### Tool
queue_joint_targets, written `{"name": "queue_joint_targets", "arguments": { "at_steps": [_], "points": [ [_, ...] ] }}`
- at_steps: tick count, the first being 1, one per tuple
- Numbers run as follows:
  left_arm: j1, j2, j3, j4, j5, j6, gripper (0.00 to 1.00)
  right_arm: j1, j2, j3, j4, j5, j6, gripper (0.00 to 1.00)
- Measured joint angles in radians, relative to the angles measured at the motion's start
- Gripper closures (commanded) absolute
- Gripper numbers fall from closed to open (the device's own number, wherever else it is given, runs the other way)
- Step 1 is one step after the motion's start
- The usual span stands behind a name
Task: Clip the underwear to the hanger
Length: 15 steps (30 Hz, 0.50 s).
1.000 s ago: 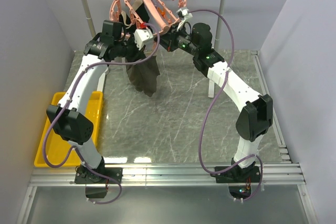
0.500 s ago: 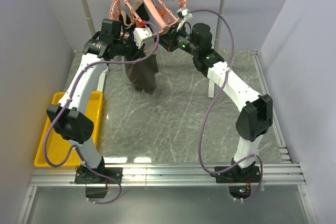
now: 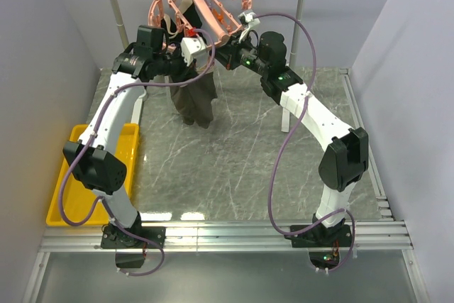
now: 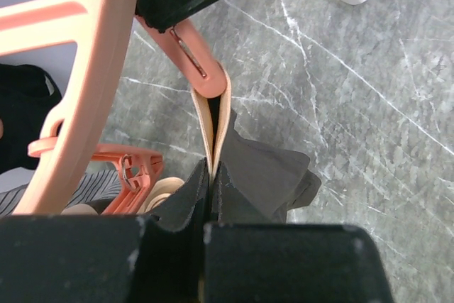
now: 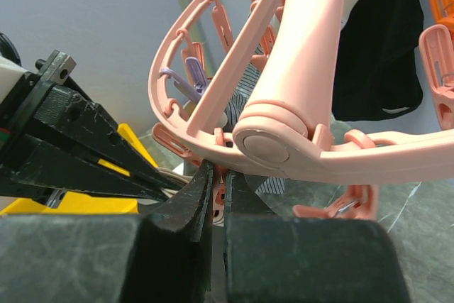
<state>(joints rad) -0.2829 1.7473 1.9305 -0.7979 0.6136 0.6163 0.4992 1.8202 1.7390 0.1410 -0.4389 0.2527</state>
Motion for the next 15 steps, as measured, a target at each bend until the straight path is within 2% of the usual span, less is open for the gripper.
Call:
{"name": "queue_joint_targets", "arguments": {
  "at_steps": [8, 15],
  "points": [
    [0.0, 0.0, 0.005, 0.0, 0.036, -0.024, 1.0, 0.0, 0.0, -0.012, 0.017, 0.004, -0.016, 1.0],
    [0.0, 0.002, 0.064, 0.006, 0.049, -0.118, 1.0, 0.0, 0.0, -0.026, 0.038, 0.003, -0.038, 1.0]
  ]
}}
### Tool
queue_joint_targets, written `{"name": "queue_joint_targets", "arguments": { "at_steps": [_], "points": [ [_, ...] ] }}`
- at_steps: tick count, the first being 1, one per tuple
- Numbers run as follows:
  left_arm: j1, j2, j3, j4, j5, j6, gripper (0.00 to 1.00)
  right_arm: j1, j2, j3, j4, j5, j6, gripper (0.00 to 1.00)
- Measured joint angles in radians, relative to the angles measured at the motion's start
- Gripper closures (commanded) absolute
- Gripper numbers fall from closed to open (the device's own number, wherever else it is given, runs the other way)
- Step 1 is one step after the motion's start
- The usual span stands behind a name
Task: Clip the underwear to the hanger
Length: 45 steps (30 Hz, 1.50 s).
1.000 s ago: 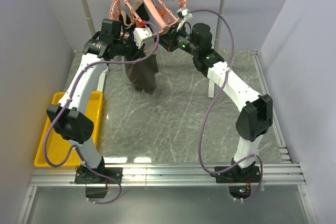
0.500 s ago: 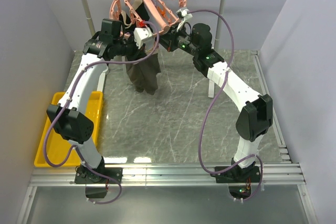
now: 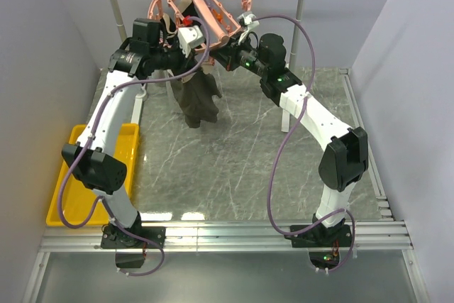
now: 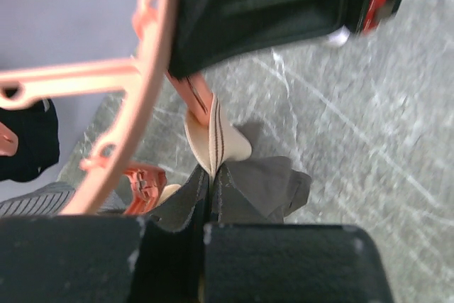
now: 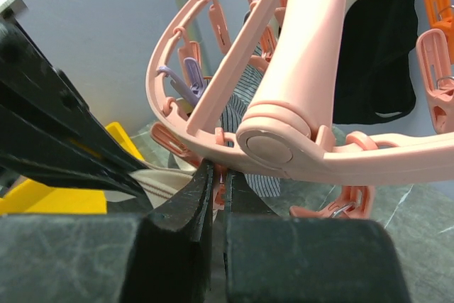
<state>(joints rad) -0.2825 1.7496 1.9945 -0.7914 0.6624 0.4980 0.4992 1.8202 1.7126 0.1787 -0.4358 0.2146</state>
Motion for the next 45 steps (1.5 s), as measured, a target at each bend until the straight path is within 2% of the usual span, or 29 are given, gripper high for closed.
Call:
{"name": "queue_joint_targets", "arguments": {
  "at_steps": [5, 8, 13, 18, 28, 35, 42, 45],
  "points": [
    [0.0, 0.001, 0.024, 0.013, 0.014, -0.058, 1.0, 0.0, 0.0, -0.004, 0.01, -0.007, -0.006, 1.0],
    [0.001, 0.002, 0.024, 0.013, 0.019, -0.071, 1.0, 0.0, 0.0, -0.004, 0.01, -0.006, -0.012, 0.96],
    [0.002, 0.002, 0.022, 0.016, 0.032, -0.07, 1.0, 0.0, 0.0, -0.004, 0.01, -0.006, -0.019, 0.84],
    [0.003, -0.012, 0.006, 0.02, 0.044, -0.067, 1.0, 0.001, 0.0, -0.003, 0.01, -0.008, -0.015, 0.66],
    [0.003, -0.018, 0.005, 0.02, 0.051, -0.063, 1.0, 0.003, 0.011, 0.025, -0.015, -0.01, 0.011, 0.62],
    [0.003, -0.018, 0.003, 0.019, 0.052, -0.051, 1.0, 0.002, 0.017, 0.032, -0.021, -0.014, 0.035, 0.53],
    [0.003, -0.018, 0.003, 0.019, 0.055, -0.048, 1.0, -0.007, 0.017, 0.035, -0.028, -0.028, 0.062, 0.51],
    [0.003, -0.018, 0.003, 0.021, 0.055, -0.048, 1.0, -0.012, 0.017, 0.035, -0.029, -0.037, 0.079, 0.47]
  ]
}}
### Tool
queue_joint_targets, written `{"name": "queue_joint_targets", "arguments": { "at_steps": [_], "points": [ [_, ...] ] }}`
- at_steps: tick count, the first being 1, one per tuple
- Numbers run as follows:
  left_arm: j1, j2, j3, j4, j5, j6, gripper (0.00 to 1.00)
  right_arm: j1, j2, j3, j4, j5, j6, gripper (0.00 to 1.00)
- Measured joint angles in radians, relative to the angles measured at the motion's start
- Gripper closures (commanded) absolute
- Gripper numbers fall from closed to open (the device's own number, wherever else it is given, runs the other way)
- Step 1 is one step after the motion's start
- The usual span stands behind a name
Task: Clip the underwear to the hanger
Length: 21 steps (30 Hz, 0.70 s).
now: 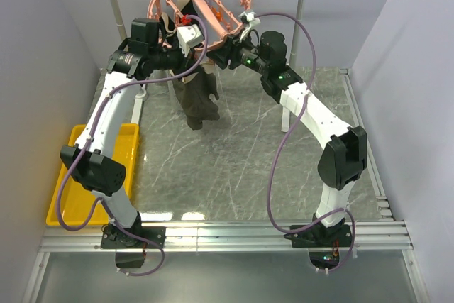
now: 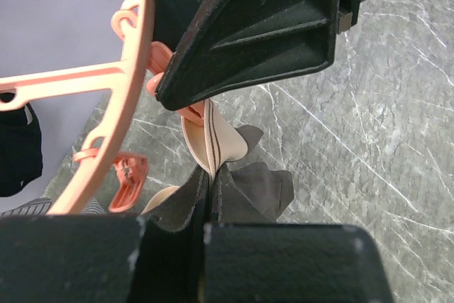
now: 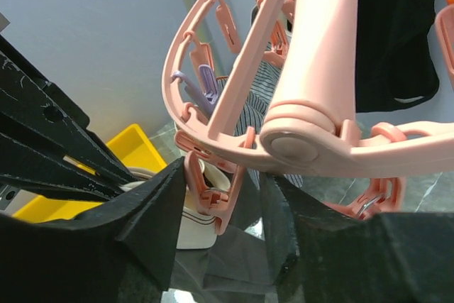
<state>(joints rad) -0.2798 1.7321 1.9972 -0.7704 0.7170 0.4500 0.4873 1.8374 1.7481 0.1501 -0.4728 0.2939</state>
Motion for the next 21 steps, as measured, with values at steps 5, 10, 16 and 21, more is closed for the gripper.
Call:
{"name": "queue_joint_targets", "arguments": {
  "at_steps": [5, 10, 16, 21],
  "points": [
    [0.0, 0.0, -0.009, 0.013, -0.007, -0.003, 0.98, -0.015, -0.001, 0.0, -0.003, -0.028, 0.032, 0.33],
    [0.0, -0.006, -0.075, 0.068, -0.013, -0.027, 0.86, -0.034, -0.013, -0.011, -0.027, -0.067, 0.036, 0.21],
    [0.0, -0.011, -0.146, 0.126, -0.054, -0.076, 0.78, -0.04, -0.07, -0.079, -0.064, -0.106, 0.021, 0.13],
    [-0.003, -0.012, -0.161, 0.177, -0.059, -0.137, 0.66, -0.042, -0.138, -0.148, -0.092, -0.126, -0.007, 0.09]
  ]
}}
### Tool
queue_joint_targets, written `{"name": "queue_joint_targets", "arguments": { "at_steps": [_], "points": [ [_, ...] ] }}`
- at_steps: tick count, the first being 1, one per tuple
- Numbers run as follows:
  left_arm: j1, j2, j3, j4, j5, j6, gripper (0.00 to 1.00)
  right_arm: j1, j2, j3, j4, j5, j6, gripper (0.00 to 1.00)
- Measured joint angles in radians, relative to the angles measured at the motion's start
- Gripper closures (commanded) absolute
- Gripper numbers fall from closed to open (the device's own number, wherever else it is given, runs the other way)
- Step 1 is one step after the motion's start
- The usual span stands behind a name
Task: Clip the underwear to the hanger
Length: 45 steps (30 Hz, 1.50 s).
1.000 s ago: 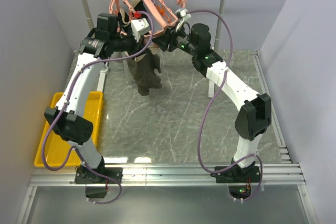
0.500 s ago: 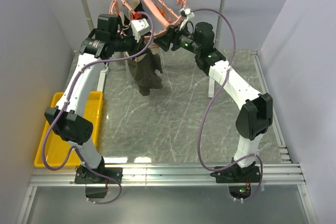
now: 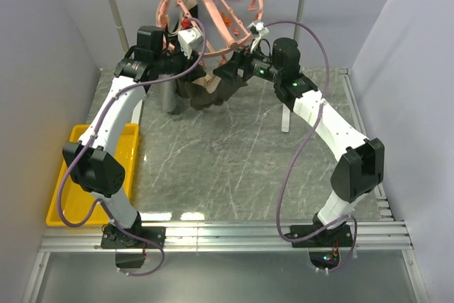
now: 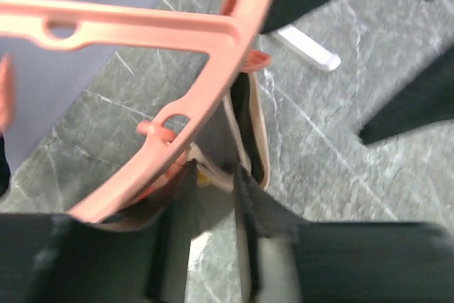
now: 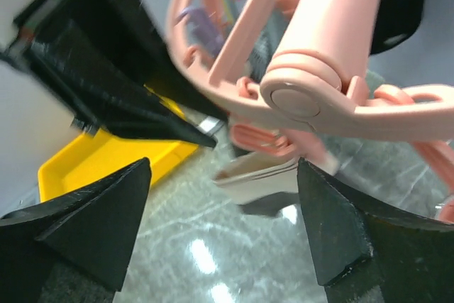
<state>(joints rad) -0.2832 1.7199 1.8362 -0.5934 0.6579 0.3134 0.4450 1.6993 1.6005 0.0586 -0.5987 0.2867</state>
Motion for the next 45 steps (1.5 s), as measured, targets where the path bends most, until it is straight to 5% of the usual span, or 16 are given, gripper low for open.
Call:
{"name": "queue_joint_targets", "arguments": {
  "at_steps": [5, 9, 22, 35, 45],
  "points": [
    [-0.018, -0.016, -0.027, 0.057, 0.0, -0.049, 0.46, -0.003, -0.069, -0.064, -0.037, -0.01, -0.031, 0.05],
    [-0.028, -0.038, -0.035, 0.074, 0.004, -0.092, 0.12, -0.005, -0.116, -0.095, -0.085, -0.01, -0.061, 0.02],
    [-0.028, -0.245, -0.185, 0.119, 0.009, -0.188, 0.09, -0.016, -0.184, -0.122, -0.172, 0.017, -0.203, 0.01],
    [-0.028, -0.257, -0.235, 0.164, 0.021, -0.225, 0.09, -0.017, -0.195, -0.233, 0.056, 0.093, -0.615, 0.0],
    [-0.025, -0.257, -0.253, 0.193, 0.022, -0.224, 0.08, -0.018, -0.072, -0.233, 0.209, 0.17, -0.764, 0.0]
  ]
}}
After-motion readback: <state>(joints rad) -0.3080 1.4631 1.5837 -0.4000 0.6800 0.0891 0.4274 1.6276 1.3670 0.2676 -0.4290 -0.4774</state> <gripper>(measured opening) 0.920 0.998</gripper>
